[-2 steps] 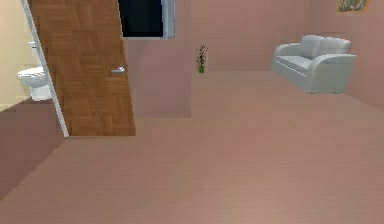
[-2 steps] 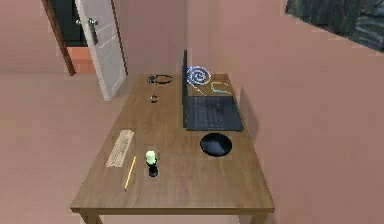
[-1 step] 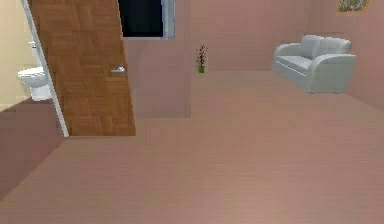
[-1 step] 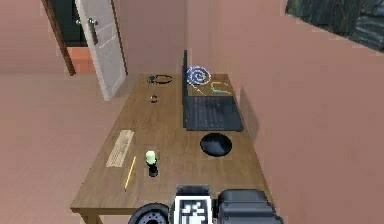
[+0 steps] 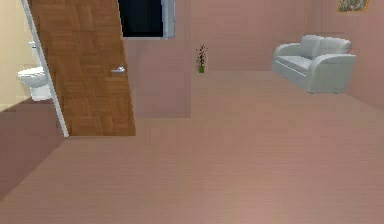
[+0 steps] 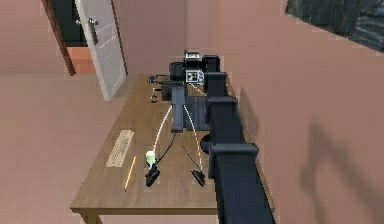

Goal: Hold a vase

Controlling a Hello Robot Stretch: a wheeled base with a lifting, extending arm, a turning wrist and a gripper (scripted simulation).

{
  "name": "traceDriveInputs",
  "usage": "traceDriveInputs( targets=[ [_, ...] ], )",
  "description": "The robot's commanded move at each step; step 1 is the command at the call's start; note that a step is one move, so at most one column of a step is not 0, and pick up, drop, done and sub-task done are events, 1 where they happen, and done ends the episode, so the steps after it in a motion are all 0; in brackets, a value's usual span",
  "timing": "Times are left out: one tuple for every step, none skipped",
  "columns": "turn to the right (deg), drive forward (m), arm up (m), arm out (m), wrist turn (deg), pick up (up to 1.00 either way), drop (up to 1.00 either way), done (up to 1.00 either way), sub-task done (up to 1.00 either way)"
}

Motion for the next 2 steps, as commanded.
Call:
traceDriveInputs(
  targets=[
    [0.0,0.00,0.00,0.00,45.0,0.00,0.00,0.00,0.00],
    [0.0,0.00,0.00,0.00,45.0,0.00,0.00,0.00,0.00]
  ],
)
